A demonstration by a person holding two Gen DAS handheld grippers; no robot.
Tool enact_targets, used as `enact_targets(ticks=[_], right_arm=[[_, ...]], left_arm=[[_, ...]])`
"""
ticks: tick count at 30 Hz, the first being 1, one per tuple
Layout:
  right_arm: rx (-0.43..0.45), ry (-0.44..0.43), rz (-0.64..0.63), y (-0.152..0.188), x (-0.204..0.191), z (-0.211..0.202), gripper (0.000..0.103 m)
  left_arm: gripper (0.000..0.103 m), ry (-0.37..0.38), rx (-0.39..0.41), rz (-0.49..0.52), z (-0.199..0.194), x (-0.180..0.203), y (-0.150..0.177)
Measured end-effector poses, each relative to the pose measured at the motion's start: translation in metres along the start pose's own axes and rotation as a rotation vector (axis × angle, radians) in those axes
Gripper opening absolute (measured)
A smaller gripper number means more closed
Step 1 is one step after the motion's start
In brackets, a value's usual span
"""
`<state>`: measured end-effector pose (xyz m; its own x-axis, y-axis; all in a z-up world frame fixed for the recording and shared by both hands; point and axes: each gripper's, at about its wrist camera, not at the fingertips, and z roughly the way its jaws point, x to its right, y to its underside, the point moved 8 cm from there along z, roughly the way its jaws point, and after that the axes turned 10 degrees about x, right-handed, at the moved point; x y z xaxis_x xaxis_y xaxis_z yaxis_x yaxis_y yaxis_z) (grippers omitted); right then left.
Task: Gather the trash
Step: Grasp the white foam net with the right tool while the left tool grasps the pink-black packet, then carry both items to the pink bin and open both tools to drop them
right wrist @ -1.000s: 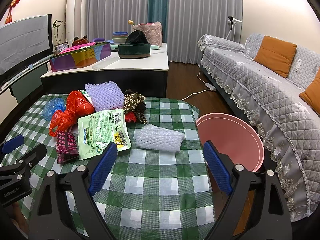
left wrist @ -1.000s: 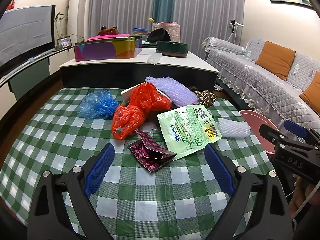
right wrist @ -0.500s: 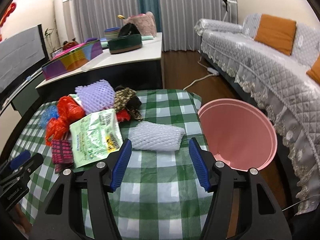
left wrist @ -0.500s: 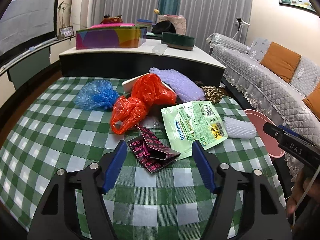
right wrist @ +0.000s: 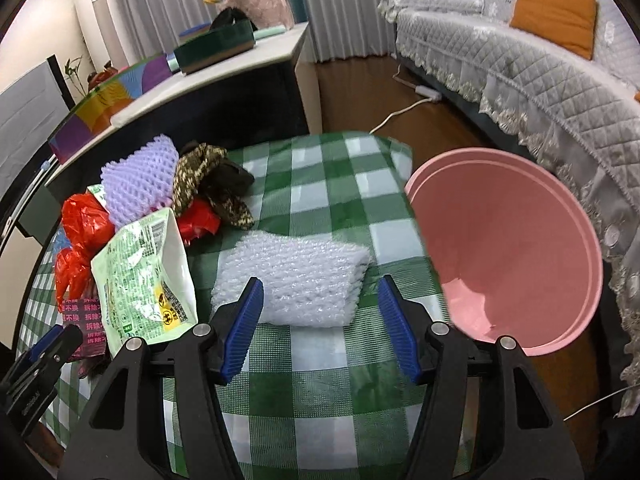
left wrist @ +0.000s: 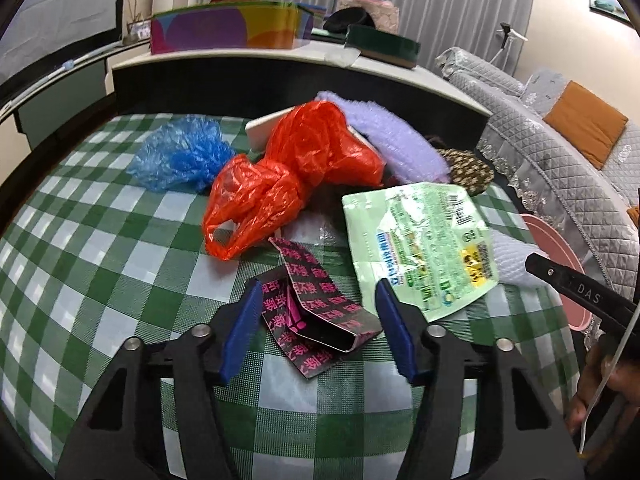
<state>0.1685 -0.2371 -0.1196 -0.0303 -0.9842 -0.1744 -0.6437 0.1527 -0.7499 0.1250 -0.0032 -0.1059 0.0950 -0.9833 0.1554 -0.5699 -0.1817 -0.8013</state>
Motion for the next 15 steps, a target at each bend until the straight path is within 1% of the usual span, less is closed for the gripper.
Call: enact_targets(ticks=[1, 2, 3, 4, 5, 7, 8, 10, 13, 15], right_arm=[[-0.005, -0.008, 0.0, 0.001, -0.001, 0.002, 0.057], [-0.009, -0.015, -0.005, 0.002, -0.003, 0.003, 0.054], [-0.012, -0.025, -0.011, 0.003, -0.006, 0.003, 0.048], [-0.014, -0.035, -0.014, 0.003, -0.008, 0.003, 0.043], [-0.014, -0.042, -0.021, 0.003, -0.011, 0.003, 0.041], [-0.011, -0.061, -0.032, 0.002, -0.014, 0.002, 0.024], [-0.01, -0.074, -0.035, 0.001, -0.016, 0.001, 0.022], [0.0, -0.089, -0.044, -0.001, -0.018, -0.002, 0.012], [0.023, -0.107, -0.062, -0.004, -0.023, -0.01, 0.008], [0.044, -0.112, -0.081, -0.007, -0.026, -0.016, 0.007]], left_arm=[[0.054, -0.005, -0.006, -0.001, 0.002, -0.001, 0.0], [0.05, -0.007, -0.01, -0.002, 0.004, -0.002, 0.001], [0.046, -0.004, -0.016, -0.001, 0.006, -0.001, 0.002], [0.043, -0.003, -0.021, 0.003, 0.007, -0.001, 0.003], [0.037, -0.004, -0.025, 0.005, 0.007, -0.001, 0.003], [0.027, -0.006, -0.032, 0.006, 0.008, -0.003, 0.003], [0.025, -0.007, -0.032, 0.005, 0.008, -0.004, 0.002], [0.02, -0.01, -0.022, 0.008, 0.005, -0.005, 0.0], [0.015, -0.013, -0.005, 0.018, 0.0, -0.005, -0.004], [0.011, -0.011, 0.005, 0.028, -0.004, -0.005, -0.007]])
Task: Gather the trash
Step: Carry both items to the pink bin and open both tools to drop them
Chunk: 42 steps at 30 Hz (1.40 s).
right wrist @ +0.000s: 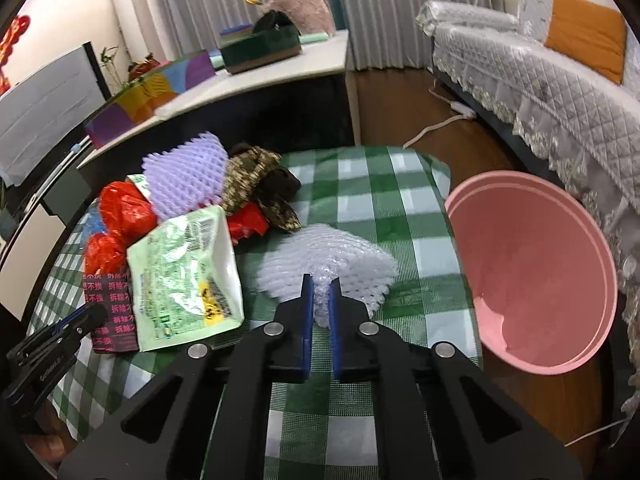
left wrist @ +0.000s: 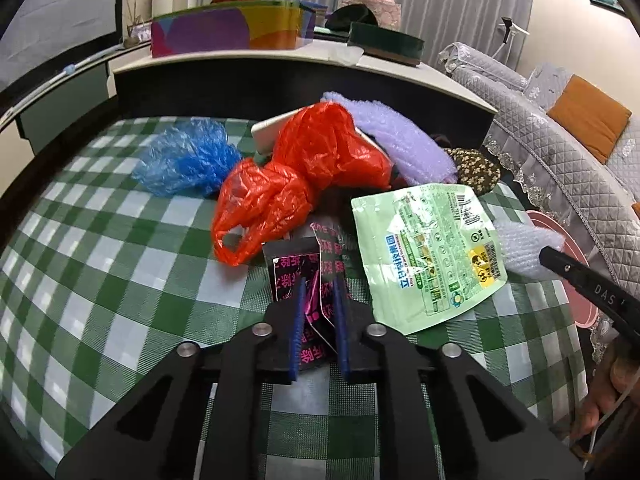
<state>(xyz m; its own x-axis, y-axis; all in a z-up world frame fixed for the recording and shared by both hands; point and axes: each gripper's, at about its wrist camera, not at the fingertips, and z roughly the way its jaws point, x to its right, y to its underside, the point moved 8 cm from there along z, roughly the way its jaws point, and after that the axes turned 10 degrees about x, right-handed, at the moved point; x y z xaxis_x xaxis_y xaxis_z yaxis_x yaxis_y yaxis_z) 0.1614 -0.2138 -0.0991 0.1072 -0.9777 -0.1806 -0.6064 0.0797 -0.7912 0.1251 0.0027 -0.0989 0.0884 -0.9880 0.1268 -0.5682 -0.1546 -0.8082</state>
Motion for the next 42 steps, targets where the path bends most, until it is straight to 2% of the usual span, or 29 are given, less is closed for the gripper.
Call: enact_targets(ticks=[4, 12, 23, 27, 32, 38, 42], right_arm=[[0.04, -0.007, -0.029, -0.008, -0.006, -0.017, 0.007], [0.121, 0.009, -0.087, -0.023, -0.009, -0.059, 0.006], [0.19, 0.087, -0.119, -0.045, 0.012, -0.122, 0.006], [0.211, 0.129, -0.146, -0.064, 0.032, -0.145, 0.006], [0.227, 0.179, -0.191, -0.093, 0.07, -0.157, 0.006], [0.24, 0.253, -0.201, -0.118, 0.125, -0.149, 0.006], [0.248, 0.278, -0.19, -0.115, 0.146, -0.132, 0.006]], left_arm=[[0.008, 0.005, 0.023, 0.007, -0.009, 0.001, -0.005], [0.008, 0.014, 0.079, 0.021, -0.03, 0.003, -0.017], [0.008, 0.081, 0.134, 0.073, -0.063, 0.032, -0.032], [0.008, 0.132, 0.146, 0.098, -0.07, 0.057, -0.044], [0.008, 0.221, 0.151, 0.132, -0.068, 0.107, -0.058], [0.008, 0.313, 0.168, 0.188, -0.054, 0.173, -0.069], [0.008, 0.369, 0.169, 0.219, -0.032, 0.218, -0.073]])
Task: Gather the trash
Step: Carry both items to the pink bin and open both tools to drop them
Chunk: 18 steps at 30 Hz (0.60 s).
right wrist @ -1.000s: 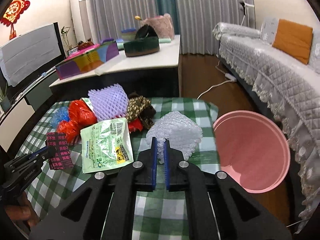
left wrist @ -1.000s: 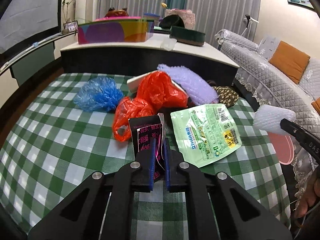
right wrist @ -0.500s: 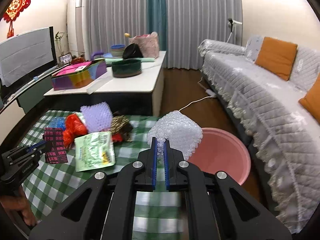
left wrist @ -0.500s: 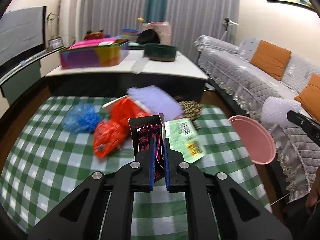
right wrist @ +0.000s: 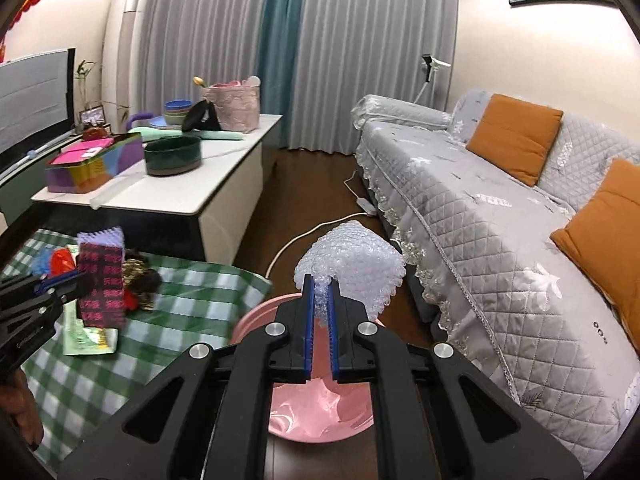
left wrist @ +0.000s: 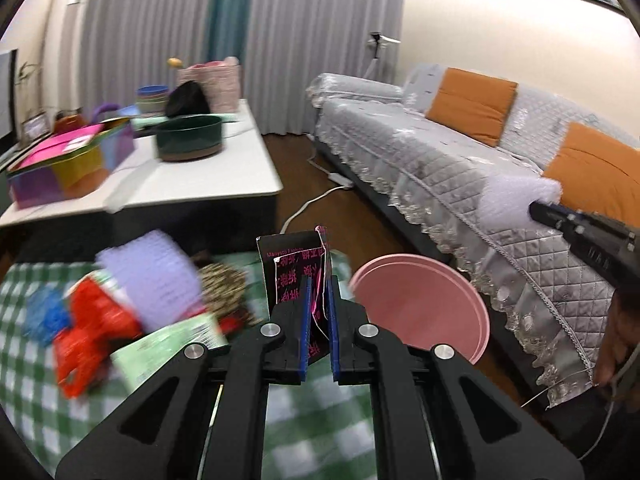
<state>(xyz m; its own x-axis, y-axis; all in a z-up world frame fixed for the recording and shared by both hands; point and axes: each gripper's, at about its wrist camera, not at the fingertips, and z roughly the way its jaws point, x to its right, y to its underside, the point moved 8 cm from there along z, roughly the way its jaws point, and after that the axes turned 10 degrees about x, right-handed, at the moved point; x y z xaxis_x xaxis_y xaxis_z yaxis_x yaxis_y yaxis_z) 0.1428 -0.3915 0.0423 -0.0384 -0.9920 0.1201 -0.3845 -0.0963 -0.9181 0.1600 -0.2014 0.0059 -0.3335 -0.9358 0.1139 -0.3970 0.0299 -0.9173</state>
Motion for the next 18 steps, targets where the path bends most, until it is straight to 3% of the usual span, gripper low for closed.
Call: enact_targets(ticks=[9, 18], right_arm=[[-0.058, 0.01, 0.028, 0.025, 0.019, 0.035, 0.006], [-0.088, 0.033, 0.051, 0.034, 0.029, 0.051, 0.006]], left_arm=[[0.008, 0.085, -0.035, 0.06, 0.072, 0.049, 0.009], [0.008, 0.122, -0.082, 0.074, 0.107, 0.067, 0.022]])
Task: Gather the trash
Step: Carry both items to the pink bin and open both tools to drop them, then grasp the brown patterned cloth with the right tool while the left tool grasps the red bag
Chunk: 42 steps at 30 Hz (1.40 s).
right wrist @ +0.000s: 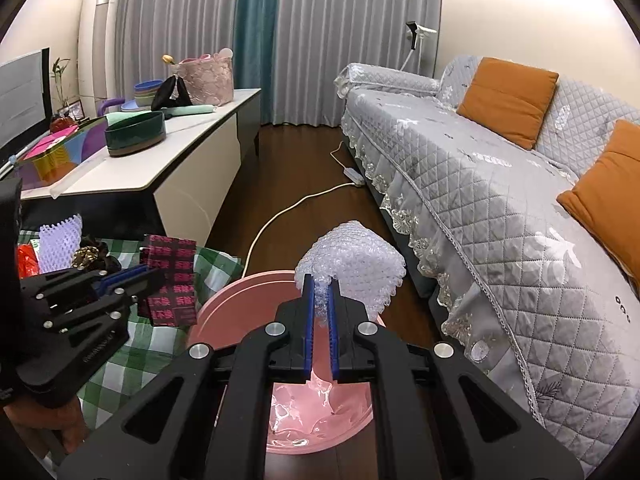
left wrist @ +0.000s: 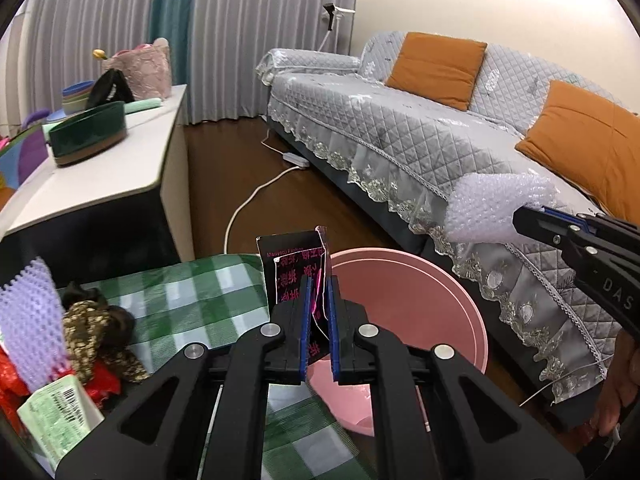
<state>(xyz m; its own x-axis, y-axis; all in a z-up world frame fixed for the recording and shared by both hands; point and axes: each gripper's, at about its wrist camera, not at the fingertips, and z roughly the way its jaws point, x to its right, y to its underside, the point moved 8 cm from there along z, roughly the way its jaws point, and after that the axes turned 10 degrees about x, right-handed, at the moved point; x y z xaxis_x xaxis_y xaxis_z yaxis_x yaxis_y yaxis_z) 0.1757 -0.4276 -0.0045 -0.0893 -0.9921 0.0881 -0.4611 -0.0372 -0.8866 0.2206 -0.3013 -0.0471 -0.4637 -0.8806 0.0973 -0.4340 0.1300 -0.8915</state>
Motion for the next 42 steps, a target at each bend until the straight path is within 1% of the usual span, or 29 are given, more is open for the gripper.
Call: enact_targets(ticks=[6, 12, 13, 14, 15, 16, 17, 18, 19, 26, 32, 36, 38, 42], right_arm=[[-0.01, 0.011, 0.019, 0.002, 0.005, 0.003, 0.006], [-0.009, 0.017, 0.026, 0.002, 0.007, 0.003, 0.007], [-0.008, 0.019, 0.026, 0.002, 0.008, 0.003, 0.01], [-0.005, 0.022, 0.027, 0.001, 0.008, 0.003, 0.011], [-0.003, 0.032, 0.029, 0.001, 0.01, 0.003, 0.013], [-0.004, 0.037, 0.034, 0.001, 0.013, 0.003, 0.024], [-0.004, 0.04, 0.042, 0.001, 0.014, 0.003, 0.031], [0.0, 0.044, 0.056, 0.001, 0.016, 0.002, 0.044], [0.002, 0.049, 0.06, 0.0, 0.017, 0.002, 0.05], [0.02, 0.035, 0.056, -0.007, 0.009, -0.001, 0.051], [0.054, 0.008, 0.07, -0.023, -0.006, -0.015, 0.051], [0.087, -0.024, 0.07, -0.036, -0.026, -0.03, 0.051], [0.103, -0.05, 0.056, -0.042, -0.043, -0.039, 0.051], [0.121, -0.123, 0.049, -0.046, -0.078, -0.05, 0.051]], left_arm=[[0.008, 0.015, -0.009, 0.006, 0.011, 0.009, 0.0], [0.008, 0.03, -0.005, 0.015, 0.014, 0.014, -0.006], [0.008, 0.034, -0.004, 0.016, 0.014, 0.015, -0.007], [0.013, 0.041, 0.001, 0.016, 0.014, 0.016, -0.009], [0.018, 0.043, 0.003, 0.014, 0.014, 0.017, -0.01], [0.02, 0.043, 0.005, 0.009, 0.014, 0.016, -0.01], [0.023, 0.047, 0.004, 0.002, 0.013, 0.016, -0.011], [0.024, 0.046, 0.005, -0.001, 0.012, 0.015, -0.011], [0.024, 0.043, 0.006, -0.001, 0.011, 0.015, -0.012], [0.024, 0.028, 0.021, -0.006, -0.01, 0.006, -0.017], [0.024, -0.002, 0.041, -0.023, -0.043, -0.013, -0.021], [0.024, -0.026, 0.06, -0.03, -0.075, -0.029, -0.023], [0.024, -0.038, 0.071, -0.034, -0.09, -0.038, -0.023], [0.024, -0.068, 0.085, -0.053, -0.127, -0.064, -0.016]])
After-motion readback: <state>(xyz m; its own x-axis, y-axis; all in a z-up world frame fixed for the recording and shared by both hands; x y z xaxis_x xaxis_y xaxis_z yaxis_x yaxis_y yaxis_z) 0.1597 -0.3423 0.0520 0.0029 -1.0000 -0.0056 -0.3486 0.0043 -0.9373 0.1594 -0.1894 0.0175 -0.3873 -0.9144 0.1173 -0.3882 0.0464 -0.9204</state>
